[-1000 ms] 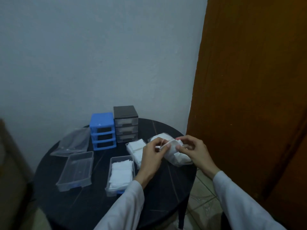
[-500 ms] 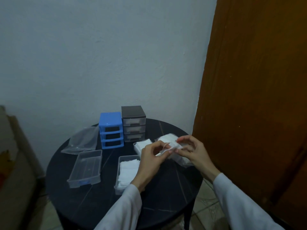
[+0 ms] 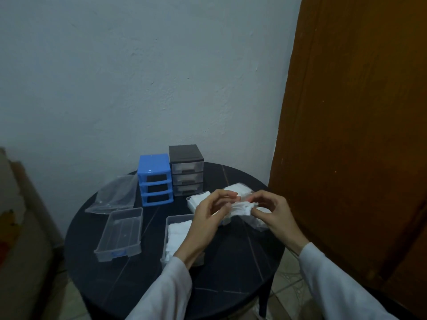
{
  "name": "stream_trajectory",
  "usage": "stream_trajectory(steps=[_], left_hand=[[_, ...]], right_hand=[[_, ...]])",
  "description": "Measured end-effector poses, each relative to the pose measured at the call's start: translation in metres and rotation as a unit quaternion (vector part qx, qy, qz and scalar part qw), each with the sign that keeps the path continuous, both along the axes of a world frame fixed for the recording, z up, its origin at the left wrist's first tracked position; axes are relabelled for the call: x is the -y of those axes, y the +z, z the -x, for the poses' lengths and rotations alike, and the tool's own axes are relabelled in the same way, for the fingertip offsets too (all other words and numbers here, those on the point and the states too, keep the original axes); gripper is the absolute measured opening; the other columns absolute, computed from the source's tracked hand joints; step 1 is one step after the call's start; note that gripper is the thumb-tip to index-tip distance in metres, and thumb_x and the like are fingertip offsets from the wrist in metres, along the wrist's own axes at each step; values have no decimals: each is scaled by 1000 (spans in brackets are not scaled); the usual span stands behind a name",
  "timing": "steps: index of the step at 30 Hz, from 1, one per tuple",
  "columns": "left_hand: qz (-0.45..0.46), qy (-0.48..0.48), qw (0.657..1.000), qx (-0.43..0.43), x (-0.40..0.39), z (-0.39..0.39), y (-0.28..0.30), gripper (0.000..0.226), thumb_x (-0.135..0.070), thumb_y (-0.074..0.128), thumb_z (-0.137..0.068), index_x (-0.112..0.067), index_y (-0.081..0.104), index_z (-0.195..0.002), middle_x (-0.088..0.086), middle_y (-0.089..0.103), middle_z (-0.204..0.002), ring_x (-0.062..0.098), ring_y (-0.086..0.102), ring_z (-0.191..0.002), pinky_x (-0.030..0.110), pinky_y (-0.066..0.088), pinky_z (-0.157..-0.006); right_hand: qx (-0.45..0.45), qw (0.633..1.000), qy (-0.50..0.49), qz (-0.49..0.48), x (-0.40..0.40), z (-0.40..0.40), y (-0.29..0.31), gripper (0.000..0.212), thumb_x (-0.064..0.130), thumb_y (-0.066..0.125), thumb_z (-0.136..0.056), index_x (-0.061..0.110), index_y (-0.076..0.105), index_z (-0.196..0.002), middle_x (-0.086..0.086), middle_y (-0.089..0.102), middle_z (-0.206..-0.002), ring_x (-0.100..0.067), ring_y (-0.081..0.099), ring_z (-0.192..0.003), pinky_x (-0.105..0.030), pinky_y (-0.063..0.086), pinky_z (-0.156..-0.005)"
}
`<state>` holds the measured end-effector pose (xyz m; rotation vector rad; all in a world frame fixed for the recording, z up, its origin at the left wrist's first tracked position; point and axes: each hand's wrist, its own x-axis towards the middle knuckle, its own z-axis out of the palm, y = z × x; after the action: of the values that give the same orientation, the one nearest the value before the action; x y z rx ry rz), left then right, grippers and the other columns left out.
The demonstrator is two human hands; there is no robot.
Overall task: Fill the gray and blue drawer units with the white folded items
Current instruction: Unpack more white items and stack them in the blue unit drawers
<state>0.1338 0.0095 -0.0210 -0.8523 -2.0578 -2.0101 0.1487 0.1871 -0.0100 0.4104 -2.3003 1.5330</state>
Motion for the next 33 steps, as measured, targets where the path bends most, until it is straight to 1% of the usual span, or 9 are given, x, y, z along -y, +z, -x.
stream_trajectory(steps=[4, 6, 10, 12, 16, 19, 23, 27, 33], left_hand=[[28, 30, 999, -15, -4, 1, -2, 21, -5, 65, -84, -11, 66, -104, -4, 70, -102, 9, 64, -102, 23, 50, -90], [30, 43, 998, -20, -5, 1, -1, 17, -7, 67, -83, -12, 69, -99, -5, 71, -96, 9, 65, -97, 22, 51, -86], [-11, 60, 998, 5, -3, 3, 1, 14, -1, 63, -84, -2, 64, -97, 8, 70, -95, 17, 67, -91, 24, 54, -79], [-21, 77, 997, 7, -2, 3, 3, 15, 2, 62, -85, -2, 63, -99, 9, 69, -97, 18, 67, -91, 26, 55, -79], [-6, 198, 980, -29, -2, 4, 3, 17, -1, 68, -80, -14, 67, -89, -2, 70, -89, 5, 66, -79, 17, 54, -71], [-24, 240, 970, -1, -5, 5, 4, 15, -3, 73, -75, -15, 68, -83, -2, 70, -77, 5, 67, -72, 15, 53, -66], [3, 174, 983, 49, -11, 3, 5, 14, -4, 70, -78, -10, 69, -91, -4, 68, -80, -2, 65, -72, 9, 49, -64], [-37, 98, 989, 108, -10, 2, 7, 14, 0, 63, -83, -5, 70, -95, 4, 71, -87, 10, 68, -81, 16, 54, -69], [-52, 43, 988, 136, -8, 1, 6, 18, 2, 56, -88, -10, 69, -92, 2, 71, -84, 12, 68, -80, 19, 54, -70]], right_hand=[[-7, 1000, 8, -1, 1, 0, -2, 13, 9, 69, -80, 20, 67, -88, 5, 68, -93, -4, 61, -94, -17, 49, -83], [-11, 1000, 9, -2, 0, 0, -4, 14, 10, 70, -80, 18, 66, -90, 5, 68, -93, -3, 61, -92, -15, 49, -81], [-14, 1000, 22, 4, -5, -1, -4, 11, 10, 69, -80, 18, 67, -87, 9, 68, -87, -5, 63, -89, -15, 49, -77], [-19, 999, 30, 6, -8, -4, -2, 12, 8, 69, -80, 19, 67, -85, 12, 68, -85, -4, 63, -87, -13, 49, -76], [2, 999, 49, 11, -13, -8, 1, 14, 9, 68, -80, 22, 67, -82, 13, 68, -84, -3, 63, -86, -14, 48, -75], [19, 997, 70, 7, -12, -9, 2, 11, 13, 69, -79, 23, 67, -83, 12, 68, -87, -4, 63, -89, -15, 49, -79], [30, 999, 40, 0, -5, -1, -1, 10, 16, 70, -79, 16, 67, -89, 9, 63, -101, 4, 55, -101, -8, 45, -81], [39, 998, -2, 40, -2, 6, -4, 10, 16, 69, -79, 16, 66, -88, 7, 60, -113, 2, 52, -107, -12, 44, -80], [55, 997, -5, 57, 4, 4, -1, 8, 14, 69, -80, 18, 67, -87, 5, 66, -97, -5, 60, -97, -15, 49, -75]])
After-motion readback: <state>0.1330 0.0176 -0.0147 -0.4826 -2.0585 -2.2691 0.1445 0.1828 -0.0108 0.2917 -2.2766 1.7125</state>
